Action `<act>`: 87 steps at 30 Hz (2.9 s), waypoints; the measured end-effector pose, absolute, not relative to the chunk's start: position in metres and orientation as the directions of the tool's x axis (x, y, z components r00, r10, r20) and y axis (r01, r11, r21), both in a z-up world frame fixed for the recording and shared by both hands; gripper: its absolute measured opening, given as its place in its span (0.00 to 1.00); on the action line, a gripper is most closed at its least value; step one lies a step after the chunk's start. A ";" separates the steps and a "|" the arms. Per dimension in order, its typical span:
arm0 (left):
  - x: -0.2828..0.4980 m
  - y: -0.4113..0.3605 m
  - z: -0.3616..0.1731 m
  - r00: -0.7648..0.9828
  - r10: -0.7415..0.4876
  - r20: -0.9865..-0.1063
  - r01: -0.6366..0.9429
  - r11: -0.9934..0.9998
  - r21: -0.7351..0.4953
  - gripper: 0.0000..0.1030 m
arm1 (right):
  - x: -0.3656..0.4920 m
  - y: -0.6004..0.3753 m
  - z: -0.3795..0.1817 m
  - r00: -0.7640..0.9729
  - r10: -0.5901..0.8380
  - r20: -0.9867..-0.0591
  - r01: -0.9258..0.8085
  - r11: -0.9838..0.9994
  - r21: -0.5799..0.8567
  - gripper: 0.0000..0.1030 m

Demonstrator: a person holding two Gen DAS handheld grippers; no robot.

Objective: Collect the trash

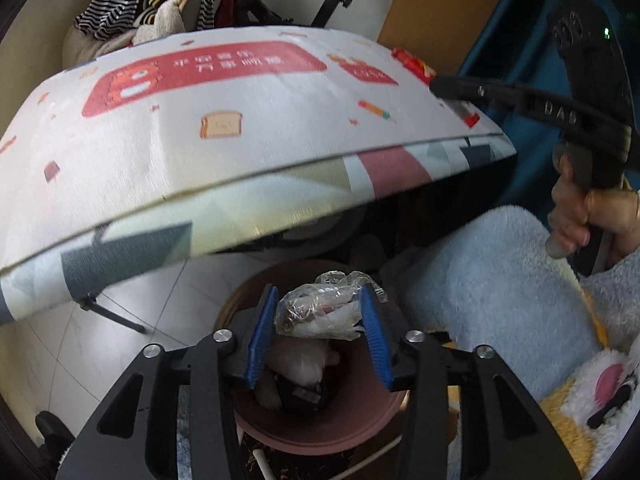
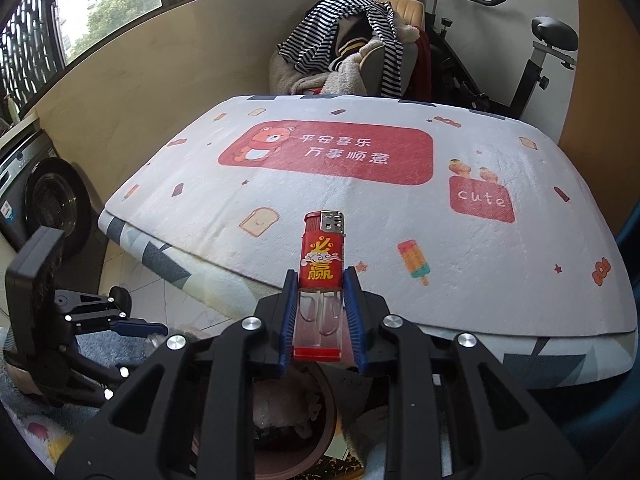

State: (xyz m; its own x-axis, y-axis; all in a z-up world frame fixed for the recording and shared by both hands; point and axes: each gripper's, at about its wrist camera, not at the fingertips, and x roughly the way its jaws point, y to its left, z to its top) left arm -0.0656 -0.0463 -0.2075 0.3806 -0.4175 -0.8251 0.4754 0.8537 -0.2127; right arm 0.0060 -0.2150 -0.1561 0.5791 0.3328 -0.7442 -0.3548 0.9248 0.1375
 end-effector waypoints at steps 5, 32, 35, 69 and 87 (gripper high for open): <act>-0.072 -0.040 -0.197 0.444 -0.399 -0.802 0.447 0.875 -0.188 0.78 | 0.000 -0.212 -0.157 0.558 0.345 -0.755 -0.367 0.918 0.148 0.25; -0.083 0.042 -0.131 0.701 -0.197 -0.685 0.163 0.980 -0.115 0.94 | -0.037 -0.148 -0.225 0.239 0.410 -0.880 -0.502 0.828 0.249 0.26; -0.081 0.041 -0.131 0.704 -0.189 -0.685 0.159 0.981 -0.106 0.94 | -0.038 -0.145 -0.225 0.250 0.404 -0.880 -0.505 0.830 0.238 0.28; -0.048 -0.006 0.020 0.914 -0.031 -0.403 0.070 0.994 0.082 0.94 | -0.052 -0.252 -0.006 0.771 0.224 -0.596 -0.286 0.958 -0.010 0.94; -0.045 -0.016 0.015 0.897 -0.045 -0.439 0.098 0.990 0.099 0.94 | -0.020 -0.269 0.027 0.762 0.237 -0.603 -0.290 0.957 0.010 0.94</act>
State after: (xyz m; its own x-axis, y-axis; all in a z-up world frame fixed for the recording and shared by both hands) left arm -0.0447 -0.0162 0.0154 0.8974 -0.0450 -0.4390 0.0981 0.9903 0.0989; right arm -0.0204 -0.2693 0.0271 0.7617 0.2370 -0.6031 -0.2897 0.9571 0.0102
